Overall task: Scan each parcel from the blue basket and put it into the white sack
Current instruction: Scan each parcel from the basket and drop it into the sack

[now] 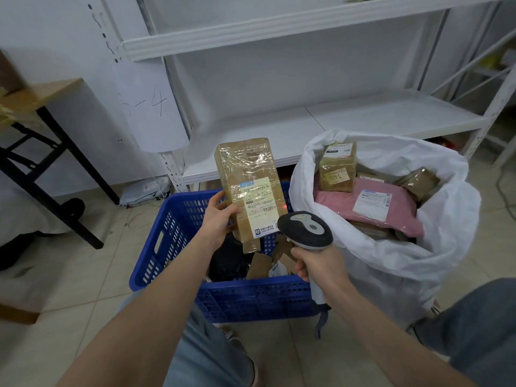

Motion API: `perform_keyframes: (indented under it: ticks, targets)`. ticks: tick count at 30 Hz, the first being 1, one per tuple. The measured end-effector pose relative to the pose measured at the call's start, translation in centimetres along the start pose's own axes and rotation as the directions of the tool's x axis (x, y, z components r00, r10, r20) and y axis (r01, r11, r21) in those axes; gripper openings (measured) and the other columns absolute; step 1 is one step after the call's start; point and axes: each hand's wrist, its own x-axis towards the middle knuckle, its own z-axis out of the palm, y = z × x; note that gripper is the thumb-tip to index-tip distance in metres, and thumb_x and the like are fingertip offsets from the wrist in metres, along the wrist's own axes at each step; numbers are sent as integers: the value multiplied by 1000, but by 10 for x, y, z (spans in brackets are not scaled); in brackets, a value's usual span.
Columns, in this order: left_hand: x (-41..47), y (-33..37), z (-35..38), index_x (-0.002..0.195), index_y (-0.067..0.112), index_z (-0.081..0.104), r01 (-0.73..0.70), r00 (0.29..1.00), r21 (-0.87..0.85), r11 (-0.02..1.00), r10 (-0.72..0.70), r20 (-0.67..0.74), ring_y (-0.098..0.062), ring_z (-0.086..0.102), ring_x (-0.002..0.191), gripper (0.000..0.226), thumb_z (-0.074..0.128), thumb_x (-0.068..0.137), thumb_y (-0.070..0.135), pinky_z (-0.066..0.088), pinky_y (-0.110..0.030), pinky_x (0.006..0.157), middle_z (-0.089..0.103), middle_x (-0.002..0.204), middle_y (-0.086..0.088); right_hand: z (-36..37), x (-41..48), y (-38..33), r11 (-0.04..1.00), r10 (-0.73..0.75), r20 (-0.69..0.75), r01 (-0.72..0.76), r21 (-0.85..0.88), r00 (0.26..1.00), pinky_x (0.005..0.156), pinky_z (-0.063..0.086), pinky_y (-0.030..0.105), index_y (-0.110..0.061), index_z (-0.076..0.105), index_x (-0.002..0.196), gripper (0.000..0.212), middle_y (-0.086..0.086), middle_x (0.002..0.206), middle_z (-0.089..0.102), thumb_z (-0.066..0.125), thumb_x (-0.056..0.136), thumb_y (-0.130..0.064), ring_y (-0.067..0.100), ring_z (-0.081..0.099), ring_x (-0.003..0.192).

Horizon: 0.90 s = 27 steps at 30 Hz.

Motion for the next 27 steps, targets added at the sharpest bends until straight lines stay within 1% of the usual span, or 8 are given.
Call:
perform_keyframes:
  ticks: [3, 5, 13, 16, 18, 22, 25, 27]
  targets:
    - [-2, 5, 7, 138, 26, 41, -1, 1000, 14, 1000, 1, 12, -26, 59, 109, 71, 64, 80, -6, 48, -53, 96, 59, 122, -4, -4, -3, -4, 999, 6, 39, -8, 36, 999, 39, 40, 13, -2, 58, 64, 25, 3, 48, 58, 59, 89, -2, 16, 49, 51]
    - [-4, 9, 12, 139, 26, 40, -8, 1000, 29, 1000, 7, 23, -26, 58, 111, 71, 64, 79, -5, 47, -53, 96, 58, 123, -4, -6, -3, -6, 999, -45, -23, 46, 19, 999, 39, 41, 14, 0, 62, 68, 18, 7, 55, 59, 62, 86, -2, 13, 50, 48]
    - [-14, 27, 37, 137, 25, 42, -44, 997, 66, 997, 40, 63, -26, 58, 112, 67, 63, 81, -5, 51, -50, 90, 58, 124, -5, -19, -4, -13, 996, -87, -106, 88, 5, 991, 57, 50, 27, -5, 66, 61, 20, 8, 57, 64, 67, 81, -10, 14, 56, 48]
    - [-13, 41, 57, 136, 25, 44, -67, 995, 110, 992, 58, 83, -27, 59, 110, 65, 64, 81, -2, 54, -50, 86, 59, 124, -6, -33, -2, -24, 981, -136, -150, 154, 118, 979, 54, 49, 26, -9, 66, 73, 9, 4, 62, 65, 71, 79, -11, 14, 59, 54]
    - [-11, 54, 80, 136, 26, 43, -77, 992, 159, 984, 60, 109, -27, 62, 104, 62, 63, 83, 2, 54, -49, 86, 63, 117, -10, -51, 2, -36, 955, -182, -225, 226, 191, 957, 59, 53, 28, -13, 65, 83, 10, -1, 70, 65, 74, 79, -11, 12, 60, 66]
    - [-10, 81, 153, 133, 25, 48, -105, 975, 255, 961, 50, 215, -29, 61, 86, 48, 59, 88, 13, 54, -47, 82, 68, 97, -11, -98, 13, -61, 888, -219, -365, 340, 311, 905, 79, 55, 36, -18, 66, 87, 18, -4, 81, 66, 80, 76, -15, 12, 61, 81]
    - [-12, 90, 215, 117, 24, 55, -99, 952, 355, 929, -15, 304, -21, 59, 78, 28, 59, 89, 21, 53, -40, 78, 64, 92, -4, -132, 26, -70, 872, -174, -399, 329, 362, 900, 81, 55, 39, -26, 60, 79, 22, -6, 82, 63, 78, 79, -14, 16, 60, 82]
    - [-14, 89, 251, 103, 20, 58, -71, 934, 427, 901, -90, 347, -20, 54, 71, 13, 56, 91, 25, 49, -36, 73, 60, 84, -4, -154, 39, -72, 879, -128, -440, 307, 365, 889, 81, 56, 40, -19, 63, 94, 21, -2, 90, 65, 77, 79, -15, 18, 61, 86]
